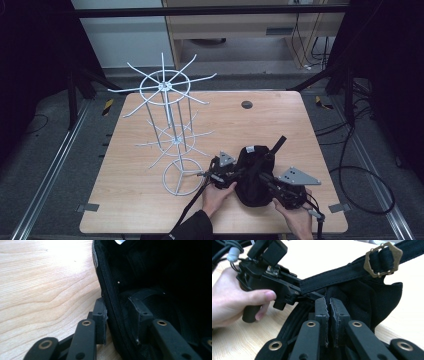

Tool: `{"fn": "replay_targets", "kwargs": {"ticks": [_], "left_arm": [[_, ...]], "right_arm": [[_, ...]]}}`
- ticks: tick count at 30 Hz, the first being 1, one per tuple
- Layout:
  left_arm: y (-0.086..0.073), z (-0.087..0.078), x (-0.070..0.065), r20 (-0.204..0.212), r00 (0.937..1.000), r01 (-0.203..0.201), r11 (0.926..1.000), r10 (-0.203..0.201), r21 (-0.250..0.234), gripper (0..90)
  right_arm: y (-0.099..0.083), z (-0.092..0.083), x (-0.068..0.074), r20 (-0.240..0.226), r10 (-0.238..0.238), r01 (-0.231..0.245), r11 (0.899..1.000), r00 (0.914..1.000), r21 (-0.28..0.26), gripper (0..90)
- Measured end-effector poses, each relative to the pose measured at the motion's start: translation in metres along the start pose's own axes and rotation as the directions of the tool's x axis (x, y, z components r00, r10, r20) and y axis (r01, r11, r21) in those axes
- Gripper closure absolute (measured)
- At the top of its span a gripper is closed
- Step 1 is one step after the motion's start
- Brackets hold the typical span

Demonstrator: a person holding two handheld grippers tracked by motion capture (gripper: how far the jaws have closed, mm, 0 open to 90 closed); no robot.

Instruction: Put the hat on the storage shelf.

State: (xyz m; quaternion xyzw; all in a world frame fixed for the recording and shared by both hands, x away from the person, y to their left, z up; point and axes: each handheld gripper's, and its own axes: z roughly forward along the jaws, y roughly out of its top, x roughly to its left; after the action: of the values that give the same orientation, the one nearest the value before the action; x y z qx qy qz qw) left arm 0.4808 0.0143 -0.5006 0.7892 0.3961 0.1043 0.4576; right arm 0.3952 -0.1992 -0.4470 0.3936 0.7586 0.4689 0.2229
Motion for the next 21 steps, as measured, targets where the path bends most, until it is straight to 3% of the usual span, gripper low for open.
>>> {"fn": "replay_targets", "kwargs": {"ticks": [8,18,21], "left_arm": [[0.003,-0.013,0.001,0.016,0.9998,-0.014,0.9999,0.014,-0.003,56.0],[0.008,-0.039,-0.011,0.005,0.9953,-0.096,0.9937,0.097,-0.057,48.5],[0.012,-0.045,-0.018,0.024,0.9942,-0.102,0.9915,0.104,-0.080,48.1]], "right_arm": [[-0.007,0.002,0.000,0.024,-0.030,0.029,0.999,0.9993,0.041,84.6],[-0.013,0.002,-0.002,0.043,-0.040,0.036,0.996,0.9983,0.076,84.4],[-0.013,0.002,-0.002,0.044,-0.044,0.040,0.996,0.9981,0.078,84.5]]}}
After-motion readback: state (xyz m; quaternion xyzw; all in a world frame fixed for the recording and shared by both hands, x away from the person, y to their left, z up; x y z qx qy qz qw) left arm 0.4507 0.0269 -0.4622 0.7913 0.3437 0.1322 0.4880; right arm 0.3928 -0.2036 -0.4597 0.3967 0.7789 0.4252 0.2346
